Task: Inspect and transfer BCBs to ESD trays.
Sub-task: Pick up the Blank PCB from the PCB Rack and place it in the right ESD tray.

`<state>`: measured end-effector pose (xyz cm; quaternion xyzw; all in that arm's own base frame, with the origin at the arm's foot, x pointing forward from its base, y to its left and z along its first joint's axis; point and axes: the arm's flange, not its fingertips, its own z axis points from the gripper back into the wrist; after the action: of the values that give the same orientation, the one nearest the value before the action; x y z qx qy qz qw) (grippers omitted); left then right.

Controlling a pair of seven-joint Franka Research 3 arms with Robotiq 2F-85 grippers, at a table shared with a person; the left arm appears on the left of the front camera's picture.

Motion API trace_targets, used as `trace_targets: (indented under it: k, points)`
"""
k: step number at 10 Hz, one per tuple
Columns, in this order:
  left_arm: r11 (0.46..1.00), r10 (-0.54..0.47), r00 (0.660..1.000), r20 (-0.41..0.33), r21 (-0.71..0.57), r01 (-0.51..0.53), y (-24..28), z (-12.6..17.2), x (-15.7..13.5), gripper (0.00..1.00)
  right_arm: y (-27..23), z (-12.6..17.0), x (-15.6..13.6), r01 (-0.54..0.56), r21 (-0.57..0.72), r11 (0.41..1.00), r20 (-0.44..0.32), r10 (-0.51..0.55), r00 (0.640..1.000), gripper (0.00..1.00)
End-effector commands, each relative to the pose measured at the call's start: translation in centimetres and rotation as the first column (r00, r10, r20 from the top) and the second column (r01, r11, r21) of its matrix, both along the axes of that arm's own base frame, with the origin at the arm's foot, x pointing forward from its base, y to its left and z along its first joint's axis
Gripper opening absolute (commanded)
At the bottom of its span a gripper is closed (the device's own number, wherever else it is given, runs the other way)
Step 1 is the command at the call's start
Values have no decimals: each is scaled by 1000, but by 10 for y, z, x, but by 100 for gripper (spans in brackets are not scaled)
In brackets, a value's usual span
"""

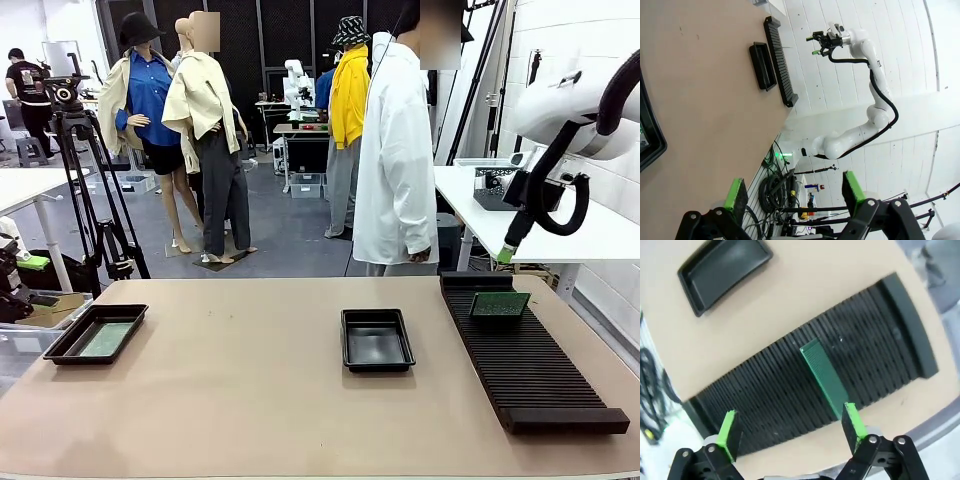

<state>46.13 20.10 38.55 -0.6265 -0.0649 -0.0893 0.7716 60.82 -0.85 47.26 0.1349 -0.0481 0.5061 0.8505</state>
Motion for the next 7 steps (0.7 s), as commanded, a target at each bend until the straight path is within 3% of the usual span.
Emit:
trace_targets:
  k: [1,3,7]
  points:
    - [1000,3,1000,-10,11,-3,2,2,1,100,-2,-14,8,-203,-3,979,49,203,978,100]
    - [1000,3,1000,-10,11,-3,2,2,1,100,-1,-25,10,-317,-48,947,4,317,948,100]
    - [1000,3,1000,-10,11,-3,2,2,1,100,0,-45,-7,-399,-198,896,98,423,901,100]
